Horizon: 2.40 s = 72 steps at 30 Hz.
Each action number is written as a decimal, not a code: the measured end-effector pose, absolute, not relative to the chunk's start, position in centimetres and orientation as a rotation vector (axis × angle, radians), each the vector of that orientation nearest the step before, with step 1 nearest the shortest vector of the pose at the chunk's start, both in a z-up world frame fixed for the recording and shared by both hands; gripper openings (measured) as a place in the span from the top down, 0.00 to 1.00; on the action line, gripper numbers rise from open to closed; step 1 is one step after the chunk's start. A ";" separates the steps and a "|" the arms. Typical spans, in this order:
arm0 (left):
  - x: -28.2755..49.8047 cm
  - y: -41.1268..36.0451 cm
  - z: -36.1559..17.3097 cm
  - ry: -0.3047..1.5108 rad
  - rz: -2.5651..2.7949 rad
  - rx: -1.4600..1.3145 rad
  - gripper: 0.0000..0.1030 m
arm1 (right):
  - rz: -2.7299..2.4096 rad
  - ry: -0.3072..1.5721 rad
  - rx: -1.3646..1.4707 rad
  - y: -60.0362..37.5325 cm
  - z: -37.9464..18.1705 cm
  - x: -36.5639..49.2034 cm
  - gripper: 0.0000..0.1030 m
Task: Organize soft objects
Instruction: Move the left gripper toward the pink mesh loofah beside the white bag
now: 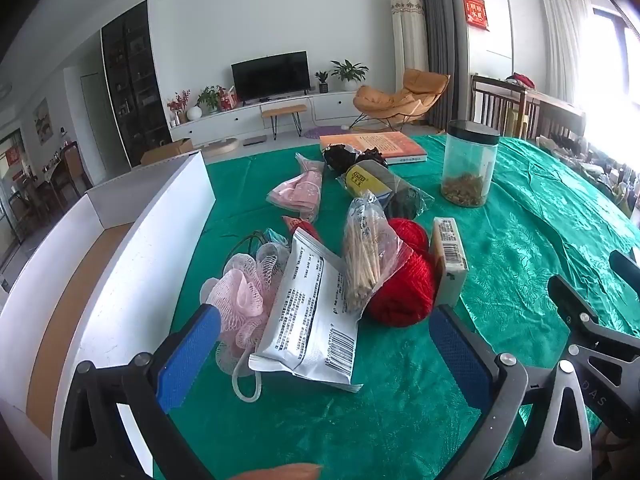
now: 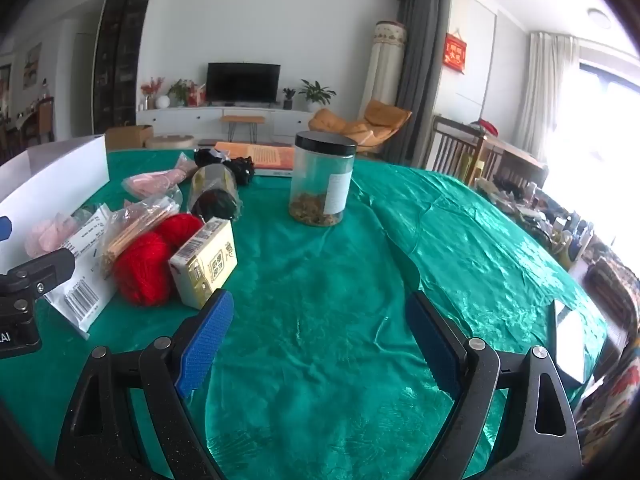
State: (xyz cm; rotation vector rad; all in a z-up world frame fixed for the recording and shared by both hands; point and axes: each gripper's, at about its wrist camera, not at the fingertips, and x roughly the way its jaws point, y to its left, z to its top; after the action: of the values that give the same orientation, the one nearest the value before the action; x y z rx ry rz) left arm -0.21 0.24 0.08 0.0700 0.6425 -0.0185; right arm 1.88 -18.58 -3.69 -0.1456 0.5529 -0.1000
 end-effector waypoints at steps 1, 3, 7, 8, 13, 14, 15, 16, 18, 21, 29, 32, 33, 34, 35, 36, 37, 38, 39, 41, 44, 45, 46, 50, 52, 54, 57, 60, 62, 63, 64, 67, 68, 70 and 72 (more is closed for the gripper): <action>-0.3 0.4 0.1 0.641 -0.018 0.066 0.00 | -0.100 0.552 -0.145 -18.6 -3.7 1.9 0.13; -0.6 0.8 -0.8 0.644 -0.016 0.063 0.00 | -0.099 0.546 -0.142 -18.6 -3.7 1.9 0.13; -1.1 1.1 -2.5 0.648 -0.013 0.069 0.00 | -0.098 0.544 -0.139 -18.6 -3.6 1.8 0.13; -0.6 1.2 -2.8 0.656 -0.017 0.068 0.00 | -0.098 0.545 -0.140 -18.6 -3.7 1.8 0.13; 0.2 0.4 -3.5 0.736 -0.018 0.105 0.00 | -0.096 0.548 -0.148 -18.8 -3.6 1.9 0.13; 0.2 0.5 -4.1 0.758 -0.019 0.111 0.00 | -0.095 0.547 -0.147 -18.6 -3.4 1.8 0.13; 0.2 0.7 -4.6 0.778 -0.021 0.113 0.00 | -0.094 0.547 -0.145 -18.7 -3.5 1.8 0.13; 0.2 0.8 -5.2 0.797 -0.024 0.115 0.00 | -0.092 0.548 -0.142 -18.8 -3.5 1.8 0.13; 0.0 1.0 -6.3 0.823 -0.028 0.119 0.00 | -0.090 0.554 -0.136 -18.5 -3.8 2.0 0.13; 0.1 1.1 -7.5 0.867 -0.038 0.132 0.00 | -0.080 0.556 -0.125 -19.0 -3.8 1.9 0.13; 1.3 0.6 -8.6 0.921 -0.061 0.138 0.00 | -0.065 0.569 -0.110 -18.9 -3.9 2.2 0.13; 2.1 0.9 -8.6 0.939 -0.066 0.110 0.00 | -0.060 0.579 -0.102 -19.1 -4.0 2.3 0.13; 2.5 1.0 -8.6 0.946 -0.068 0.097 0.00 | -0.057 0.583 -0.098 -19.1 -4.1 2.4 0.13; 2.9 1.2 -8.6 0.953 -0.070 0.081 0.00 | -0.055 0.586 -0.096 -19.2 -4.2 2.4 0.13; 3.2 1.4 -8.7 0.959 -0.072 0.065 0.00 | -0.054 0.589 -0.093 -19.3 -4.2 2.4 0.13; 3.7 1.4 -8.7 0.961 -0.072 0.054 0.00 | -0.052 0.592 -0.091 -19.3 -4.3 2.4 0.13; 4.1 1.5 -8.7 0.956 -0.066 0.055 0.00 | -0.051 0.596 -0.088 -19.3 -4.3 2.5 0.13; 4.5 1.5 -8.7 0.953 -0.069 0.055 0.00 | -0.049 0.601 -0.086 -19.3 -4.4 2.5 0.13; 5.0 1.6 -8.7 0.952 -0.072 0.049 0.00 | -0.047 0.606 -0.083 -19.4 -4.5 2.6 0.13; 6.1 1.9 -8.7 0.958 -0.074 0.024 0.00 | -0.045 0.617 -0.077 -19.5 -4.6 2.7 0.13; 7.4 2.0 -8.6 0.951 -0.059 0.019 0.00 | -0.043 0.633 -0.068 -19.7 -4.8 3.0 0.13; 7.6 2.0 -8.6 0.948 -0.057 0.019 0.00 | -0.042 0.638 -0.063 -19.8 -4.8 3.0 0.13; 7.7 2.1 -8.7 0.947 -0.057 0.016 0.00 | -0.041 0.642 -0.060 -19.8 -4.9 3.1 0.13; 7.8 2.2 -8.6 0.947 -0.056 0.016 0.00 | -0.035 0.661 -0.044 -20.0 -5.2 3.3 0.13; 7.8 2.1 -8.6 0.947 -0.056 0.017 0.00 | -0.031 0.672 -0.037 -20.1 -5.4 3.4 0.13; 7.7 2.1 -8.6 0.948 -0.056 0.017 0.00 | -0.029 0.682 -0.035 -20.1 -5.5 3.5 0.13; 7.7 2.1 -8.6 0.947 -0.056 0.017 0.00 | -0.027 0.694 -0.035 -20.1 -5.6 3.8 0.13; 7.7 2.1 -8.6 0.948 -0.056 0.017 0.00 | -0.025 0.710 -0.040 -20.0 -5.9 4.0 0.13; 7.7 2.1 -8.6 0.947 -0.056 0.018 0.00 | -0.022 0.720 -0.040 -20.0 -6.1 4.1 0.13; 7.7 2.1 -8.6 0.948 -0.056 0.018 0.00 | -0.021 0.726 -0.041 -20.0 -6.2 4.1 0.13; 7.7 2.1 -8.6 0.948 -0.056 0.018 0.00 | -0.020 0.734 -0.040 -20.0 -6.3 4.2 0.13; 7.7 2.1 -8.6 0.948 -0.056 0.018 0.00 | -0.017 0.768 -0.036 -20.0 -6.9 4.7 0.13; 7.7 2.1 -8.6 0.947 -0.056 0.018 0.00 | -0.015 0.781 -0.034 -20.0 -7.2 4.9 0.13; 7.7 2.1 -8.6 0.947 -0.056 0.019 0.00 | -0.012 0.802 -0.031 -20.0 -7.5 5.1 0.13; 7.7 2.1 -8.6 0.947 -0.056 0.019 0.00 | -0.009 0.815 -0.031 -20.0 -7.8 5.2 0.13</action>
State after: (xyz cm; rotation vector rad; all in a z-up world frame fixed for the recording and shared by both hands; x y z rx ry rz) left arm 7.68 2.06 -8.58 0.0187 0.9474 -0.0555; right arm 5.17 -20.04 -7.79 -0.0311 0.8155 -0.0093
